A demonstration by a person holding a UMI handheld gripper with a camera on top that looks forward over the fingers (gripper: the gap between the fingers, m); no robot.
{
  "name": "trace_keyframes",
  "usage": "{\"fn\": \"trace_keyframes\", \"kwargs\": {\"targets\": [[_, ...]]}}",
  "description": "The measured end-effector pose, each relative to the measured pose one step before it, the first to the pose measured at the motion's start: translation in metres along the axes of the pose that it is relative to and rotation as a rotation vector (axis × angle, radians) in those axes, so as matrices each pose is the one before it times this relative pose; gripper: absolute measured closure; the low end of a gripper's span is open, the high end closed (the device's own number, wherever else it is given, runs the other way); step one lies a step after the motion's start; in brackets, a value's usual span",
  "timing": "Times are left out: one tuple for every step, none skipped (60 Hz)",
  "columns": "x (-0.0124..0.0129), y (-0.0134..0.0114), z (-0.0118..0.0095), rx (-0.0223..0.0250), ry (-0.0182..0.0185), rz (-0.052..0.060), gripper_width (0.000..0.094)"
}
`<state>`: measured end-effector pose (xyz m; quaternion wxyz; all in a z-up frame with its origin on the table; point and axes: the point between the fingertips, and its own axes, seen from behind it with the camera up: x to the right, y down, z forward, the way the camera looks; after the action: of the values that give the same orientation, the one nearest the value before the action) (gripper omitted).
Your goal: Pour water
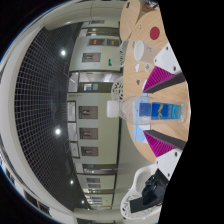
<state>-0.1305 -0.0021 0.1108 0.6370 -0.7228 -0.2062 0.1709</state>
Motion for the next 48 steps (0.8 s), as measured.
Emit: {"fn": "trace_keyframes", "kwargs": {"targets": [[0.00222,0.00108,0.00495,-0.00701,0.00543,-0.0004,0.0143],[0.00130,0.00127,0.00497,-0.00592,0.00390,-0.0006,0.0141],[0.00130,0.00036,0.00428,-0.00402,0.00275,-0.0010,0.0141],[0.00196,0.00016,0.00375,-0.00276,0.00457,-0.0007,0.0143],[0.00029,0.00347,0.00694,-0.00076,0.00697,-0.0004,0.0149],[0.00118,0.00084,0.00233,-0.00237,0.00556,0.0004,0.0153],[0.00152,0.00081,0.00258,-0.00306,0.00809,0.0015,0.0148],[0.00202,0.00108,0.00258,-0.00462,0.00935,0.0019,0.0218],[0.00174,0.00191,0.00233,-0.00667,0.00805,0.0012,0.0289],[-0.00150,0.00022,0.00185,-0.00080,-0.00496,0.0059,0.0360],[0.00262,0.00231,0.00132,-0.00740,0.01185,0.0056,0.0431],[0.00210,0.00269,0.00052,-0.00744,0.00807,0.0066,0.0458],[0.00012,-0.00082,0.00104,0.00570,0.01135,0.0075,0.0463],[0.00373,0.00016,0.00365,0.00850,0.00483,0.0068,0.0465],[0.00126,-0.00106,0.00074,0.00503,0.00477,0.0069,0.0467],[0.00093,-0.00023,0.00090,0.00245,0.00221,0.0061,0.0467],[0.00063,0.00064,0.00096,-0.00064,-0.00036,0.0036,0.0468],[0.00003,0.00094,0.00029,-0.00322,-0.00173,0.0011,0.0468],[0.00092,0.00126,0.00035,-0.00352,0.00067,-0.0004,0.0473],[0.00084,0.00051,0.00001,-0.00104,0.00077,-0.0008,0.0476],[-0.00087,-0.00021,-0.00011,0.00151,-0.00108,0.0019,0.0477],[-0.00037,-0.00016,-0.00024,0.00134,-0.00319,0.0041,0.0482],[0.00007,0.00000,0.00015,0.00098,-0.00216,0.0047,0.0496],[0.00000,0.00071,0.00059,0.00259,-0.00461,0.0014,0.0508],[-0.00091,0.00017,0.00002,-0.00010,-0.00557,-0.0017,0.0520],[-0.00082,0.00019,-0.00003,-0.00023,-0.00573,-0.0028,0.0541],[-0.00083,0.00016,-0.00009,-0.00019,-0.00571,0.0000,0.0553],[-0.00108,-0.00039,-0.00008,0.00146,-0.00634,0.0045,0.0574],[-0.00127,-0.00024,-0.00009,0.00089,-0.00700,0.0092,0.0593],[0.00121,-0.00179,0.00263,0.00237,-0.00717,0.0128,0.0604],[0.00008,-0.00079,0.00076,0.00235,-0.00842,0.0170,0.0609],[-0.00077,-0.00083,0.00058,0.00001,-0.00777,0.0238,0.0618],[0.00005,-0.00037,0.00113,-0.00252,-0.00613,0.0312,0.0619],[0.00179,-0.00043,0.00135,-0.00595,-0.00152,0.0422,0.0620],[0.00222,-0.00093,0.00194,-0.00667,-0.00127,0.0473,0.0620],[0.00204,-0.00125,0.00217,-0.00804,-0.00398,0.0500,0.0620],[-0.00231,-0.00056,-0.00157,-0.00866,-0.00291,0.0532,0.0622],[-0.00326,-0.00232,0.00149,-0.00472,-0.01247,0.0510,0.0621],[0.00925,-0.00310,0.00759,-0.00393,-0.02989,0.0587,0.0622],[-0.00193,-0.00425,0.00189,-0.00076,-0.02151,0.0634,0.0623],[-0.00212,-0.00401,0.00215,-0.00056,-0.02081,0.0656,0.0622],[-0.00238,-0.00422,0.00200,-0.00045,-0.02127,0.0656,0.0622],[-0.00266,-0.00472,0.00154,0.00055,-0.02207,0.0663,0.0622],[-0.00294,-0.00479,0.00106,0.00212,-0.02315,0.0669,0.0622],[-0.01375,-0.00146,-0.00368,0.00593,-0.01465,0.0668,0.0622],[-0.00443,-0.00453,0.00277,0.00684,-0.01835,0.0712,0.0622],[0.00300,-0.01039,0.00117,0.00060,-0.02767,0.0595,0.0623],[-0.00340,-0.00605,0.00084,0.00410,-0.01942,0.0679,0.0622]]}}
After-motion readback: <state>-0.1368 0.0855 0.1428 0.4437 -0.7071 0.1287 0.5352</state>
